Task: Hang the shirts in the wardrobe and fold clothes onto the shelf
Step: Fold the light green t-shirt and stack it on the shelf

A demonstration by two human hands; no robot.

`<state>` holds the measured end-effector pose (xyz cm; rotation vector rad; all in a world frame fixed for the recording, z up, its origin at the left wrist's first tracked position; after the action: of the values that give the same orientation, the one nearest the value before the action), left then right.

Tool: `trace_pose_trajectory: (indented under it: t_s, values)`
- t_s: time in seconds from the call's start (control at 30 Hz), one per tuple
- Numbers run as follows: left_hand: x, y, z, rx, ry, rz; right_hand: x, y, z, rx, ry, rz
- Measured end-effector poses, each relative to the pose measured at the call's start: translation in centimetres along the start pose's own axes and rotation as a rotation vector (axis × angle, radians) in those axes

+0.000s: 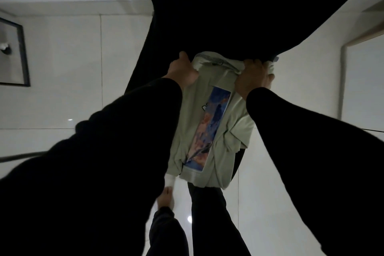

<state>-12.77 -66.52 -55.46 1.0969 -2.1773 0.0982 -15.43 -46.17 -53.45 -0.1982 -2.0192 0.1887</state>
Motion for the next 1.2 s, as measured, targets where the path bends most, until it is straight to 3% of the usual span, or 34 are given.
trace_pose_trajectory:
  t_s: [0.1, 0.5, 0.87, 1.03, 1.2]
  values:
    - [-0.7, 0.4, -0.3, -0.025, -0.035, 0.083, -0.6, 0.4, -0.5, -0.025, -0.062, -0.043]
    - [6.9, 0.6, -9.8, -0.261, 0.128, 0.019, 11.2, -0.5, -8.0, 0.038, 0.17, 0.282]
    - [17.5, -2.8, -29.0, -0.547, 0.369, 0.137, 23.8, -5.6, -26.8, 0.264, 0.448, 0.201]
    - [23.2, -4.8, -40.3, -0.7, 0.537, 0.194, 29.7, -6.4, -37.4, 0.283, 0.607, 0.18]
    - [28.7, -6.1, -50.7, -0.665, 0.838, 0.174, 35.5, -7.1, -46.0, 0.209, 0.745, 0.104]
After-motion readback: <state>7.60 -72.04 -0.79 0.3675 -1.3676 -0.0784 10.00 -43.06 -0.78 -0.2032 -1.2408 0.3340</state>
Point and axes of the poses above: each hand's wrist, its own z-axis towards the middle knuckle, its own x-axis out of the back of the hand, y = z × x, the point moved 8 cm from there along z, towards the middle knuckle, and after that the axes turned 10 degrees about x, right-handed, at the moved point
